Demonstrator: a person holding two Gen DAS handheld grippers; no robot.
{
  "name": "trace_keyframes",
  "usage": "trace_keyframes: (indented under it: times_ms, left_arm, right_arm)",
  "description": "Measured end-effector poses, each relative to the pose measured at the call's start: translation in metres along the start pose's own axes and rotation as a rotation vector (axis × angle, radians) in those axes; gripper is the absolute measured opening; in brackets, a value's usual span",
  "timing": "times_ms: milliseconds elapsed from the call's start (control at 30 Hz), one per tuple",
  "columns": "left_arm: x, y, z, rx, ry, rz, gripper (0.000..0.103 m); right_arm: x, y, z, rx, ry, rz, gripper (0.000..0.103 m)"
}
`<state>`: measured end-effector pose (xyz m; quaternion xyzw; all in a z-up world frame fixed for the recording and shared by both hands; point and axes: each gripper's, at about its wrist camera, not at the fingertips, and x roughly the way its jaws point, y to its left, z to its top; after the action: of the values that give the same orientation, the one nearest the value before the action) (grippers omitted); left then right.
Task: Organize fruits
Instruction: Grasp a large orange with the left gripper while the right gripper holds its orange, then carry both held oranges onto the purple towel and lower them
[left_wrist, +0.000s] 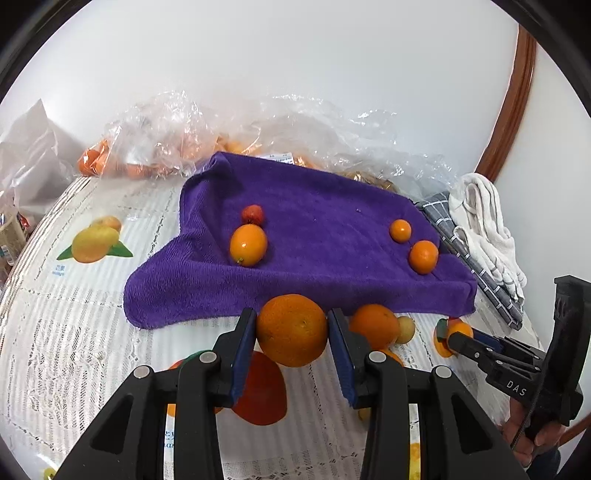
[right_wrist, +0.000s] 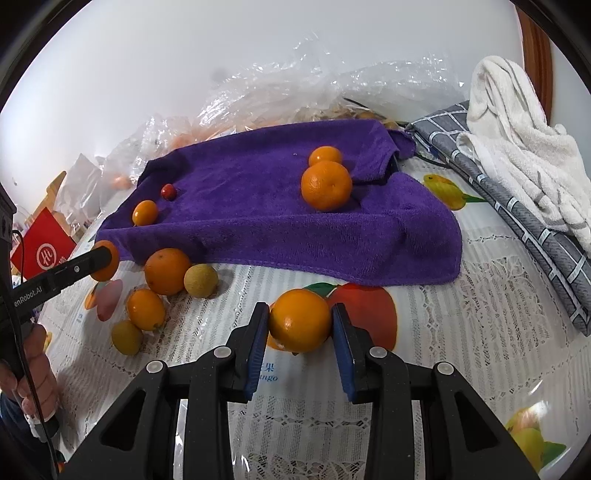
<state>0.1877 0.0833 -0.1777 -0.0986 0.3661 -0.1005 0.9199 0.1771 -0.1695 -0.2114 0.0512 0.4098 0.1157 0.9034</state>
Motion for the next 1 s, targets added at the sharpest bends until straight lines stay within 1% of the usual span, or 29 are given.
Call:
trace_keyframes:
  times_ms: [100, 267, 400, 500, 600, 667, 733, 833, 900, 933, 967, 1000]
  left_arm:
    - [-0.005, -0.002, 0.000, 0.012, -0.016, -0.003, 0.037]
    - [-0.010, -0.006, 0.000, 0.028, -0.034, -0.001, 0.037]
    - [-0.011, -0.006, 0.001, 0.026, -0.039, -0.001, 0.037]
    - [-0.012, -0.006, 0.000, 0.024, -0.035, -0.009, 0.037]
    - [-0.013, -0.006, 0.000, 0.023, -0.039, -0.011, 0.037]
    - [-0.013, -0.006, 0.000, 0.022, -0.037, -0.013, 0.037]
    - [-0.013, -0.007, 0.000, 0.022, -0.036, -0.015, 0.037]
    - [-0.013, -0.006, 0.000, 0.023, -0.035, -0.014, 0.037]
    - [-0.013, -0.007, 0.001, 0.022, -0.033, -0.013, 0.037]
    - [-0.013, -0.007, 0.001, 0.023, -0.032, -0.013, 0.037]
    - [-0.012, -0.007, 0.000, 0.023, -0.031, -0.011, 0.037]
    - [-0.012, -0.007, 0.000, 0.024, -0.031, -0.010, 0.037]
  right_arm:
    - [-0.002, -0.001, 0.000, 0.000, -0.009, 0.006, 0.034]
    - [-0.008, -0.001, 0.000, 0.001, -0.028, -0.018, 0.034]
    - [-0.018, 0.002, 0.003, -0.009, -0.046, -0.029, 0.028]
    - [-0.020, 0.003, 0.003, -0.009, -0.041, -0.032, 0.027]
    - [-0.016, 0.004, -0.001, -0.030, -0.028, -0.081, 0.032]
    - [-0.012, 0.002, -0.003, -0.032, -0.017, -0.094, 0.038]
    - [-0.008, -0.002, -0.004, -0.021, -0.001, -0.107, 0.041]
    - [0.001, -0.008, -0.003, 0.001, 0.031, -0.117, 0.041]
    - [0.003, -0.008, -0.003, 0.006, 0.037, -0.114, 0.041]
    - [0.003, -0.007, -0.002, -0.003, 0.036, -0.114, 0.040]
    - [0.004, -0.005, -0.002, -0.013, 0.041, -0.117, 0.036]
    - [0.004, -0.003, -0.002, -0.027, 0.043, -0.126, 0.033]
